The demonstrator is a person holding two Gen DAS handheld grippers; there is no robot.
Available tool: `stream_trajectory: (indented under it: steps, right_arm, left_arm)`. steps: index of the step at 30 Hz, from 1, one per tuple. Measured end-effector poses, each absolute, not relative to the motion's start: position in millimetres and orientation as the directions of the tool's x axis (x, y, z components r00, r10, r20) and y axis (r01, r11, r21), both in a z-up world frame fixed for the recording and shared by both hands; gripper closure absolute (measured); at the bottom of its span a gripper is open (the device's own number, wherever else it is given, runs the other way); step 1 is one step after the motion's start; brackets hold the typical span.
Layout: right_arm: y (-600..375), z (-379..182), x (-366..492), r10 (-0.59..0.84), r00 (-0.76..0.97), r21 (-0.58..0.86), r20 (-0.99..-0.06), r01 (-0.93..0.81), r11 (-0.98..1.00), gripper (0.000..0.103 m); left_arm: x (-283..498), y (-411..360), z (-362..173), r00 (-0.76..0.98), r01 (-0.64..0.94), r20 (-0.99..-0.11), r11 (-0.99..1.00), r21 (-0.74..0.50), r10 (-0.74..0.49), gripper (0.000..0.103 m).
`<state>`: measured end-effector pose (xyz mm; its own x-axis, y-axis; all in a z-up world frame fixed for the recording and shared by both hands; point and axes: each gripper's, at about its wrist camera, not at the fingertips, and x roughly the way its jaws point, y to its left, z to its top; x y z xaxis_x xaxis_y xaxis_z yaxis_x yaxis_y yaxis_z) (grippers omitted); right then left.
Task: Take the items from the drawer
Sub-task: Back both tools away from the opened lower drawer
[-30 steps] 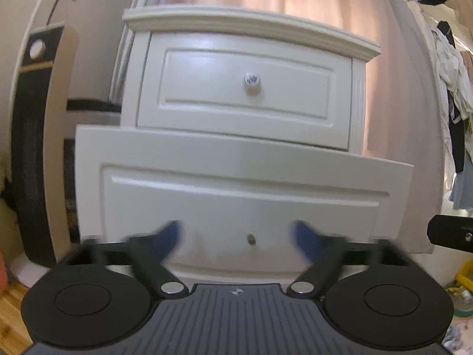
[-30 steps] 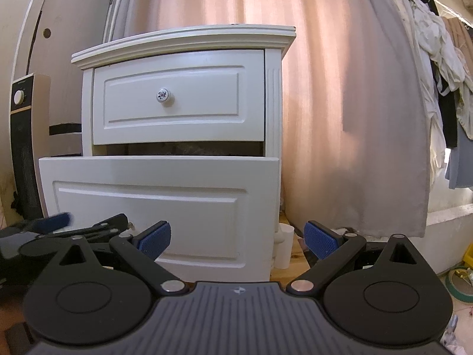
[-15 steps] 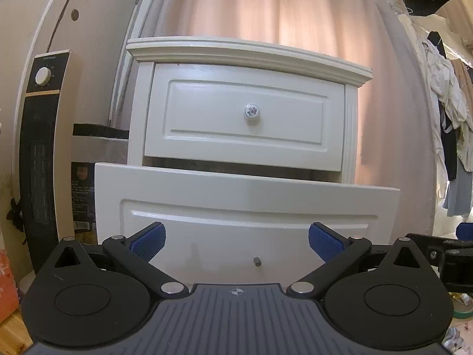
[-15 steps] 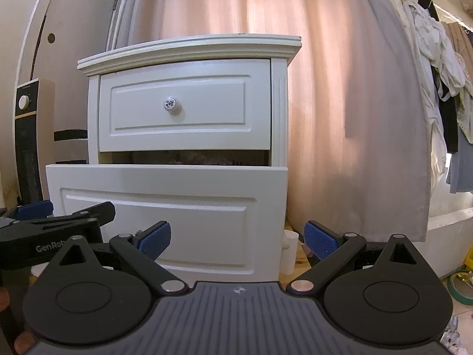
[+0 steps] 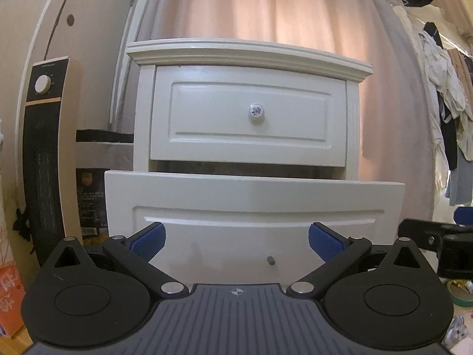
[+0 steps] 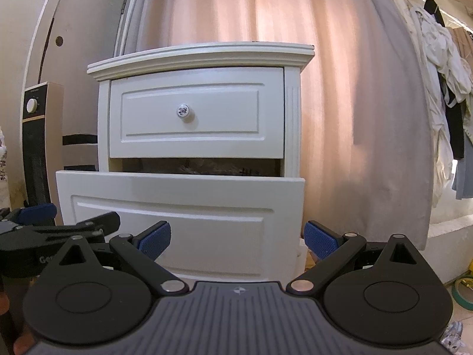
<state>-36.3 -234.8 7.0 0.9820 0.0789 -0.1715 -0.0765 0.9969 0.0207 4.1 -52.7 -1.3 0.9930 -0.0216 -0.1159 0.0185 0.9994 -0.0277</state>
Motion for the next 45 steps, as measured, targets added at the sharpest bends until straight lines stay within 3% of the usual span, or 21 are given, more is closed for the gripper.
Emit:
stream_trajectory:
  steps: [7, 21, 33, 39, 45]
  right_arm:
    - [-225.2, 15.4, -35.6, 0.091, 0.985, 0.012, -0.145, -0.09, 0.996, 0.0]
    - [-221.6, 38.4, -14.3, 0.1, 0.99, 0.043, -0.101, -0.096, 0.994, 0.0]
    - [-223.7, 60.4, 8.4, 0.078, 0.995, 0.035, -0.059, -0.076, 0.997, 0.0]
    - [-212.4, 79.5, 33.5, 0.067, 0.997, -0.029, -0.042, -0.068, 0.997, 0.0]
    - [-209.9, 89.2, 69.4, 0.127, 0.988, -0.015, -0.087, -0.129, 0.992, 0.0]
  left_arm:
    - [-4.2, -43.0, 13.4, 0.994, -0.013, -0.112, 1.0, -0.015, 0.011, 0.0]
    - [14.9, -40.2, 48.5, 0.987, 0.05, -0.152, 0.998, 0.028, -0.046, 0.0]
    - [38.7, -42.3, 74.1, 0.991, 0.09, -0.1, 0.995, 0.048, -0.085, 0.0]
    - [67.6, -36.7, 87.6, 0.992, 0.047, -0.115, 0.999, 0.002, -0.047, 0.0]
    - [92.1, -35.4, 95.3, 0.988, -0.047, -0.144, 0.999, 0.001, 0.046, 0.0]
